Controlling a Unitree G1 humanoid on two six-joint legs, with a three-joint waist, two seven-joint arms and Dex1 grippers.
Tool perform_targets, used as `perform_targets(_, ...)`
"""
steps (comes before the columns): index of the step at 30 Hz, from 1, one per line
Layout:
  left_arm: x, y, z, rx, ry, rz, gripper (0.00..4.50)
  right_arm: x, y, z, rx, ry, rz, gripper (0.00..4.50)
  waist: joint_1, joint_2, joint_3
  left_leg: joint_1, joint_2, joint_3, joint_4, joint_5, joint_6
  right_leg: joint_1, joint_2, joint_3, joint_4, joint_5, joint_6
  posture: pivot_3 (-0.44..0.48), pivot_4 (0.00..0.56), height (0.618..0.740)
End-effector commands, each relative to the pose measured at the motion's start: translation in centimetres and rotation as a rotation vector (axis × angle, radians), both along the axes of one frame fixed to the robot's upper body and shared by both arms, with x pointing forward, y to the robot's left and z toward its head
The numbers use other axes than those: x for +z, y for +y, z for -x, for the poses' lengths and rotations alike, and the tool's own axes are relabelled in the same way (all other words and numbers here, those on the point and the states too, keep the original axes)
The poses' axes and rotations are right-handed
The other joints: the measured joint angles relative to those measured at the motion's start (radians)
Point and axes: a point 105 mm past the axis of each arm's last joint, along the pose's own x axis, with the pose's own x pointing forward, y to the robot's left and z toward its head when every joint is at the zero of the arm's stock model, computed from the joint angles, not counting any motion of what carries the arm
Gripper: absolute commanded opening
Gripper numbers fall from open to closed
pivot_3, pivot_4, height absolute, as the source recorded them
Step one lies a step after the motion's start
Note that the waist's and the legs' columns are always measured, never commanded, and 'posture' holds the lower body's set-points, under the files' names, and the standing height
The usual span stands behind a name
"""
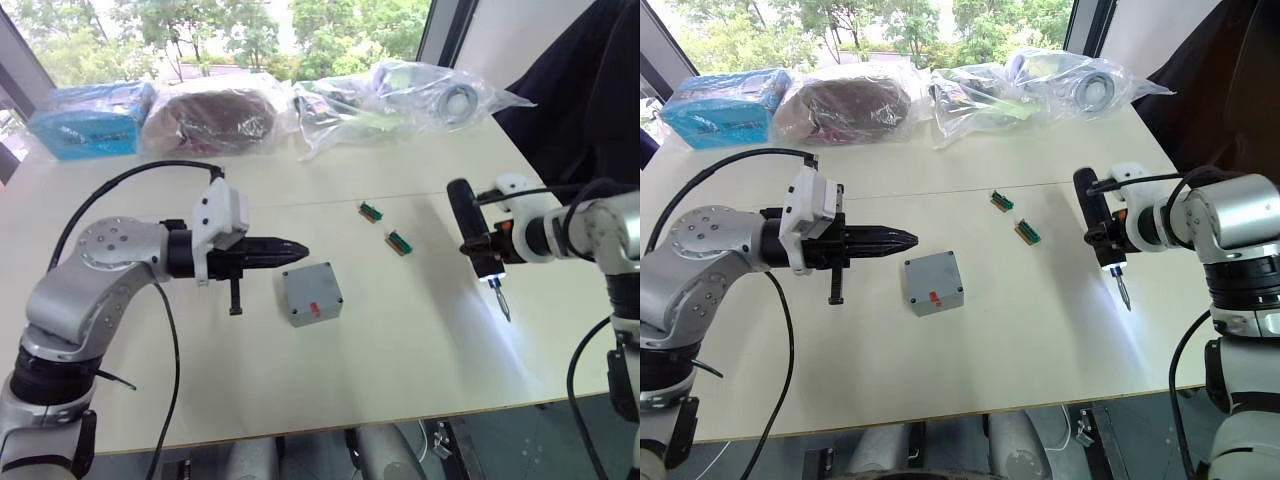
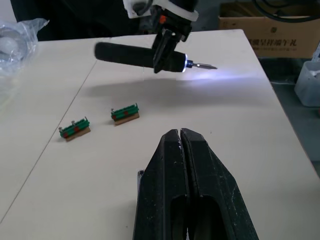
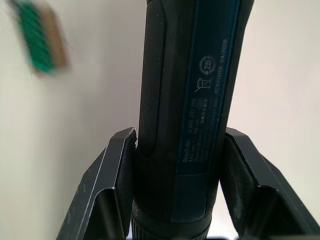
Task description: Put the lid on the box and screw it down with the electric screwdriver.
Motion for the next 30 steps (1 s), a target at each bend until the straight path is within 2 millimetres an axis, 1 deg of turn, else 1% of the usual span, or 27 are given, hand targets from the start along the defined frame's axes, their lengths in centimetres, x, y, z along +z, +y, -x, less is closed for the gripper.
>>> perform_targets(1, 1.4, 0.2, 0.8, -0.012, -0.055, 0.021, 0.00, 0.7, -1.0, -1.1, -0.015, -0.033, 0.055, 1.85, 0.000, 0.000, 0.000, 0.000, 0.000, 0.000, 0.000, 0.000, 0.000, 0.000, 0.000, 0.000, 0.000, 0.000, 0.000, 0.000, 0.150, 0.740)
perform_targets(4, 1.4, 0.4, 1.1, -0.012, -0.051, 0.024, 0.00, -0.4, -0.8, -1.6, -0.004, 0.005, 0.071, 1.85, 0.000, 0.000, 0.001, 0.000, 0.000, 0.000, 0.001, 0.000, 0.000, 0.000, 0.000, 0.000, 0.000, 0.000, 0.000, 0.000, 0.150, 0.740)
perform_targets(8, 1.4, 0.4, 1.3, -0.012, -0.048, 0.024, 0.00, -1.8, -1.2, -2.1, -0.010, 0.031, 0.091, 1.85, -0.002, -0.003, -0.001, 0.000, 0.000, 0.000, 0.003, 0.000, 0.000, 0.002, 0.000, 0.000, 0.000, 0.001, 0.000, 0.000, 0.150, 0.740)
perform_targets(10, 1.3, 0.4, 1.4, -0.009, -0.047, 0.022, 0.00, -1.9, -1.3, -2.3, -0.014, 0.031, 0.090, 2.83, -0.002, -0.004, -0.001, 0.001, 0.000, 0.000, 0.005, 0.000, 0.000, 0.004, 0.000, 0.000, 0.000, 0.002, 0.001, 0.000, 0.150, 0.740)
perform_targets(11, 1.3, 0.4, 1.4, -0.007, -0.046, 0.021, 0.00, -1.9, -1.3, -2.4, -0.014, 0.026, 0.089, 3.10, -0.001, -0.004, -0.001, 0.001, 0.000, 0.000, 0.007, 0.000, 0.000, 0.005, 0.000, 0.000, -0.001, 0.003, 0.001, 0.000, 0.150, 0.740)
perform_targets(12, 1.2, 0.4, 1.4, -0.004, -0.044, 0.021, 0.00, -1.7, -1.3, -2.5, -0.010, 0.016, 0.090, 3.48, -0.001, -0.004, -0.001, 0.001, 0.000, 0.000, 0.009, 0.000, 0.000, 0.005, 0.000, 0.001, -0.001, 0.004, 0.002, 0.000, 0.150, 0.740)
perform_targets(13, 1.2, 0.5, 1.4, 0.001, -0.041, 0.020, 0.00, -1.3, -1.4, -2.7, -0.005, -0.002, 0.096, 3.76, -0.001, -0.004, -0.001, 0.001, 0.000, 0.000, 0.011, 0.000, 0.000, 0.006, 0.000, 0.001, -0.001, 0.004, 0.001, 0.000, 0.150, 0.740)
perform_targets(15, 0.9, 0.8, 1.1, 0.026, -0.036, 0.018, 0.00, -0.3, -1.4, -3.1, 0.023, -0.053, 0.122, 4.46, -0.001, -0.004, -0.001, 0.001, 0.000, 0.000, 0.012, 0.000, 0.000, 0.007, 0.000, 0.001, -0.001, 0.004, 0.001, 0.000, 0.150, 0.740)
perform_targets(17, 0.2, 1.3, 0.6, 0.059, -0.028, -0.004, 0.00, 1.5, -1.1, -3.6, 0.062, -0.131, 0.148, 4.49, -0.002, -0.003, 0.000, 0.001, 0.000, 0.000, 0.012, 0.000, 0.000, 0.007, 0.000, 0.001, -0.001, 0.005, 0.001, 0.000, 0.150, 0.740)
perform_targets(20, -0.7, 2.3, 0.1, 0.117, -0.011, -0.021, 0.00, 4.2, 0.1, -3.8, 0.134, -0.237, 0.150, 4.49, -0.002, 0.000, 0.001, 0.001, 0.000, 0.001, 0.012, 0.000, 0.000, 0.005, 0.000, 0.001, 0.000, 0.007, 0.004, 0.000, 0.150, 0.740)
perform_targets(23, -2.2, 3.8, -0.3, 0.179, 0.016, -0.065, 0.00, 6.4, 2.5, -3.3, 0.256, -0.340, 0.127, 4.49, -0.001, 0.000, 0.001, -0.001, 0.001, 0.000, 0.011, 0.000, 0.000, 0.003, 0.001, 0.001, 0.001, 0.007, 0.004, 0.000, 0.150, 0.740)
perform_targets(24, -3.1, 4.5, -0.5, 0.210, 0.030, -0.087, 0.00, 6.9, 4.0, -2.9, 0.313, -0.375, 0.092, 4.49, -0.001, 0.000, 0.001, -0.001, 0.001, 0.001, 0.011, 0.000, 0.000, 0.002, 0.001, 0.001, 0.001, 0.007, 0.004, 0.000, 0.150, 0.740)
perform_targets(25, -3.9, 4.9, -0.7, 0.226, 0.041, -0.107, 0.00, 7.2, 5.5, -2.5, 0.378, -0.408, 0.061, 4.49, -0.001, 0.000, 0.001, -0.001, 0.001, 0.001, 0.011, 0.000, 0.000, 0.002, 0.001, 0.001, 0.001, 0.007, 0.005, 0.000, 0.150, 0.740)
perform_targets(26, -4.4, 5.2, -0.7, 0.233, 0.046, -0.120, 0.00, 7.3, 6.4, -2.1, 0.417, -0.430, 0.040, 4.49, -0.001, 0.000, 0.001, -0.001, 0.001, 0.001, 0.011, 0.000, 0.000, 0.002, 0.001, 0.001, 0.001, 0.007, 0.005, 0.000, 0.150, 0.740)
perform_targets(28, -5.4, 5.3, -0.9, 0.245, 0.062, -0.130, 0.00, 6.8, 8.4, -1.3, 0.510, -0.471, 0.009, 4.03, 0.002, -0.001, 0.001, -0.001, 0.001, 0.001, 0.011, 0.000, 0.000, 0.002, 0.001, 0.001, 0.001, 0.007, 0.005, 0.000, 0.150, 0.740)
perform_targets(29, -5.8, 5.2, -1.0, 0.245, 0.071, -0.129, 0.00, 6.2, 9.6, -0.7, 0.554, -0.472, -0.017, 3.87, 0.003, -0.002, 0.001, -0.001, 0.001, 0.000, 0.011, 0.000, 0.000, 0.003, 0.001, 0.001, 0.001, 0.007, 0.005, 0.000, 0.150, 0.740)
perform_targets(30, -6.2, 5.1, -1.0, 0.245, 0.077, -0.129, 0.00, 5.8, 10.3, -0.3, 0.583, -0.473, -0.035, 3.52, 0.004, -0.002, 0.001, -0.001, 0.001, 0.000, 0.011, 0.000, 0.000, 0.004, 0.001, 0.000, 0.001, 0.007, 0.004, 0.000, 0.150, 0.740)
